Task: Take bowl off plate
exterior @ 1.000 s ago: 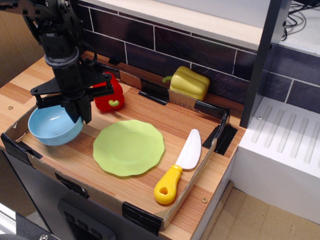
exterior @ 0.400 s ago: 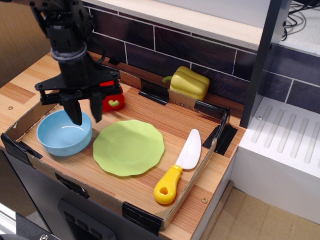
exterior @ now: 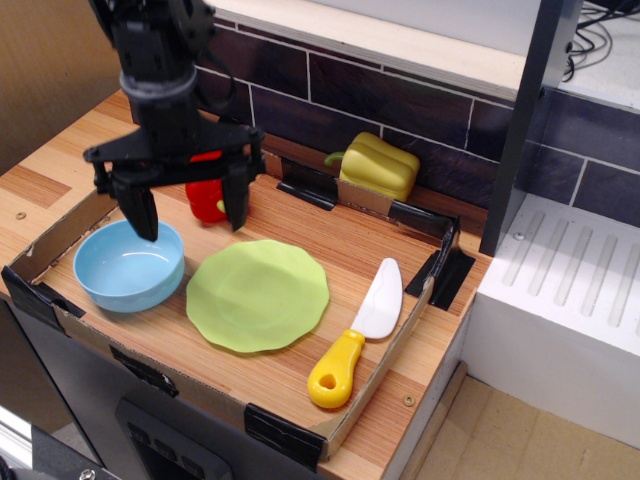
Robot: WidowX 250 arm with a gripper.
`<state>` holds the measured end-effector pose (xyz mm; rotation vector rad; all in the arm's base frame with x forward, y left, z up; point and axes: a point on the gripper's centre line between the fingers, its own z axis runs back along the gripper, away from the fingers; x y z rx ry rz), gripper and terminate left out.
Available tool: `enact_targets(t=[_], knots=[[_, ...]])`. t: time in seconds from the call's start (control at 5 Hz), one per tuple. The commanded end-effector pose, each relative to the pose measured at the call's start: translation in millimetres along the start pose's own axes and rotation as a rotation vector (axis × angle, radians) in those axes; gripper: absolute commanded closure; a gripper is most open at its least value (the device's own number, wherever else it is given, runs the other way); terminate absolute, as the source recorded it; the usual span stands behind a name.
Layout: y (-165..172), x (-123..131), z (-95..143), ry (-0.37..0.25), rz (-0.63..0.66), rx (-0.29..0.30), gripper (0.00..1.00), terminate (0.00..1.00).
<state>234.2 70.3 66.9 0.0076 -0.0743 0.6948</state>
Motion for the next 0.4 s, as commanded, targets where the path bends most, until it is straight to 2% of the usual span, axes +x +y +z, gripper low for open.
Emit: enact_targets(t=[0.0, 0.2], knots=[[-21.7, 1.7, 22.8, -0.021, -0.038, -0.038, 0.00, 0.00], [-21.7, 1.7, 22.8, -0.021, -0.038, -0.038, 0.00, 1.00]])
